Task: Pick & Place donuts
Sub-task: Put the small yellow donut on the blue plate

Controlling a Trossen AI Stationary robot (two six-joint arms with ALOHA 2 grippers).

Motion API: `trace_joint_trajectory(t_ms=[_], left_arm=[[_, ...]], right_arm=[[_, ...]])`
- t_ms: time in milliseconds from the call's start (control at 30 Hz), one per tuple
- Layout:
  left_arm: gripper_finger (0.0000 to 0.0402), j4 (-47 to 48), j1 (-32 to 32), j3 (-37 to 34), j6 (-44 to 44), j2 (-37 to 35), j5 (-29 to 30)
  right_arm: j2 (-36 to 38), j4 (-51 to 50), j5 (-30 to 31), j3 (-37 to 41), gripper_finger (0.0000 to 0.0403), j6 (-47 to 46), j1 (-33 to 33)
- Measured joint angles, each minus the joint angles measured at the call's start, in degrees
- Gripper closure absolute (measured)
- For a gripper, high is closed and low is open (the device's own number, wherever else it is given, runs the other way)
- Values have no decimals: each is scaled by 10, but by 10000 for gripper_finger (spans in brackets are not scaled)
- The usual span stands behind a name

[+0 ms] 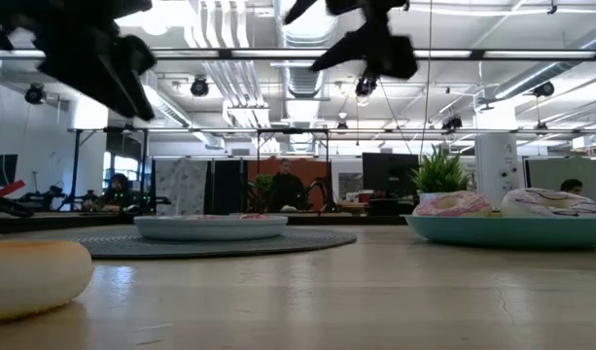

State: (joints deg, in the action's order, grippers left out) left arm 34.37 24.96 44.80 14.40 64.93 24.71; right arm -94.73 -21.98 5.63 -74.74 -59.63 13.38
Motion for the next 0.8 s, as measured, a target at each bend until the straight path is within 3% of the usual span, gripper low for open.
trace_joint_trajectory(t_ms=[133,367,600,800], left_arm=[[280,12,33,-9,80,-58,3],[280,23,73,-31,144,-107,3],[280,28,75,-40,165,-115,8],[280,28,75,-40,163,-115,9]], right_arm=[[-83,47,-57,-26,179,63,24],[-199,4,-70,-141,179,229,71],[-335,-86,-73,-320,179,447,118],[-448,-198,-71,-482,185,478,130]])
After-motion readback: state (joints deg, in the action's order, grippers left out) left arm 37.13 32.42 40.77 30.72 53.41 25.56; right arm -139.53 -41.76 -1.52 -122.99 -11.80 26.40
